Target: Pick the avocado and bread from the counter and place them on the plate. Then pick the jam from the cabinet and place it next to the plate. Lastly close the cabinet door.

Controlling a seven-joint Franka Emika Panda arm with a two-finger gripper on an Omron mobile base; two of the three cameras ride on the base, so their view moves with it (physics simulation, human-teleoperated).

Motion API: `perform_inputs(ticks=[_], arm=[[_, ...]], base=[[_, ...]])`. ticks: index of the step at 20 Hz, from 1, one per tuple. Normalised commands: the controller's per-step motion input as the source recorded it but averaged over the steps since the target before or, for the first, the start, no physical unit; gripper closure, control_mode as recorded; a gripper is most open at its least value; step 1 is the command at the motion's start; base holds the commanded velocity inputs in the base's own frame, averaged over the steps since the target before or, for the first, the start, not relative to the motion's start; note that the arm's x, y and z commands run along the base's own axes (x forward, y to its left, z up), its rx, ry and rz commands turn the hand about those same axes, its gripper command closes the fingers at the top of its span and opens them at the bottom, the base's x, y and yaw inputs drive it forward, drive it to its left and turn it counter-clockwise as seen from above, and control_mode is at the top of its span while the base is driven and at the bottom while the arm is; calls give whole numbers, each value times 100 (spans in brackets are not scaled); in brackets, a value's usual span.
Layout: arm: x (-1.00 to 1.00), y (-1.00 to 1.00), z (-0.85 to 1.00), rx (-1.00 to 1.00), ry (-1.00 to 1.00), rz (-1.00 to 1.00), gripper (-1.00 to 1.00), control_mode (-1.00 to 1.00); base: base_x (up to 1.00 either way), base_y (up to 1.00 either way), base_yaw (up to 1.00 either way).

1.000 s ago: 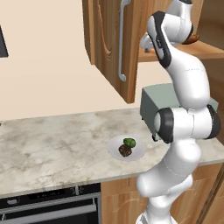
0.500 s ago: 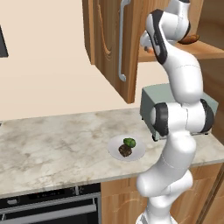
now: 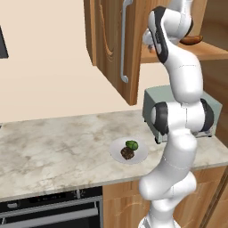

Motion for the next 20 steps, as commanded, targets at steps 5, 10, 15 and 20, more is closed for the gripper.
perform_inputs(ticks=[5, 10, 15, 20], arm=[[-89, 0, 14, 0, -17, 0, 100, -100], [-100, 0, 0, 0, -10, -3, 100, -100], [-100, 0, 0, 1, -1, -6, 100, -100], [-100, 0, -2, 1, 0, -4, 100, -100]], base=[[0, 0, 0], [0, 0, 0], [0, 0, 0], [0, 0, 0]])
